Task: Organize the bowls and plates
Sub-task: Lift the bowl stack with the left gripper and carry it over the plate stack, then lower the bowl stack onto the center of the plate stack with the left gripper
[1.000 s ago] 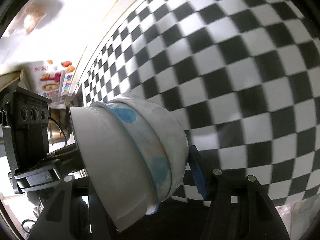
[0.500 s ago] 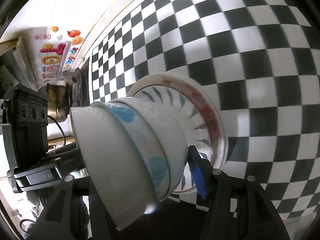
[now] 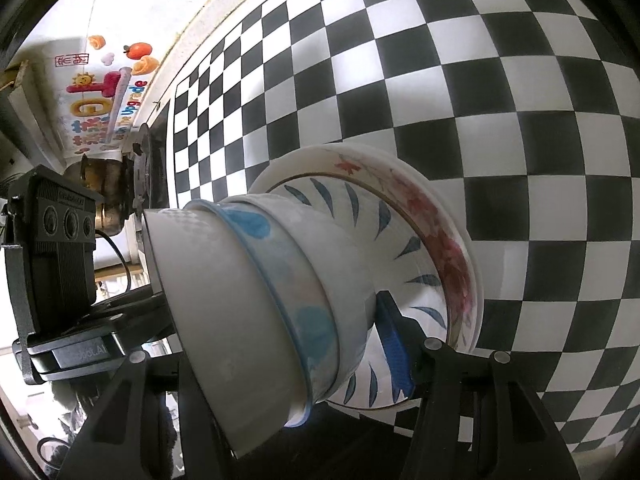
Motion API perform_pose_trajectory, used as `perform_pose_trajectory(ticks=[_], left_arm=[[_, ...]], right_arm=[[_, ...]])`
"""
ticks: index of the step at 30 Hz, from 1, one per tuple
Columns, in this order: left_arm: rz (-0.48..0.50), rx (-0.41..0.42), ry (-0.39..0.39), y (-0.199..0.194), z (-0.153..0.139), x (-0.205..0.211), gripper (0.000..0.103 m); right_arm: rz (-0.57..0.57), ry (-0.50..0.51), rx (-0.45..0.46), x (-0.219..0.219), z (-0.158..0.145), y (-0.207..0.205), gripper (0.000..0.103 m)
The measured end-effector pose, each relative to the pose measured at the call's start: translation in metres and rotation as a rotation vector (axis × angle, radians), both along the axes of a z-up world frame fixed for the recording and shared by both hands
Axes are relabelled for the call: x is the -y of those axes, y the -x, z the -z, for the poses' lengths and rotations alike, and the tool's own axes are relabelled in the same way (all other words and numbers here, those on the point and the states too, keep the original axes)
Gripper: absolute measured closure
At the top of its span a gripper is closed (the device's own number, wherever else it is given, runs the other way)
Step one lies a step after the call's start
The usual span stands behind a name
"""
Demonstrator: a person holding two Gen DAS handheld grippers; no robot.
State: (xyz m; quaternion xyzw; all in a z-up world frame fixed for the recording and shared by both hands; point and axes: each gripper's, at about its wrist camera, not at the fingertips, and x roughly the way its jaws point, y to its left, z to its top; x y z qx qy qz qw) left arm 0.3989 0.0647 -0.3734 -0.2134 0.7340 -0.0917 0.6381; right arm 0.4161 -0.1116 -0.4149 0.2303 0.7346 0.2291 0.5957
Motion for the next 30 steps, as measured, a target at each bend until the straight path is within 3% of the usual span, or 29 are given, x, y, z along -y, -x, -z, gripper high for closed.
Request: perform_pose_trajectory(ticks=[21, 30], left_arm=[[-0.041, -0.027, -0.006, 0.008, 0.014, -0.009, 0.058], [-0.019, -0.028, -0.059, 0.01, 0.009, -0.001, 0.057]], right_arm=[[-0.019, 0.006, -0.023, -0.006, 0.013, -0.001, 0.046], [-0.033, 0.043, -0.002, -0.005, 0.007, -0.001, 0.046]])
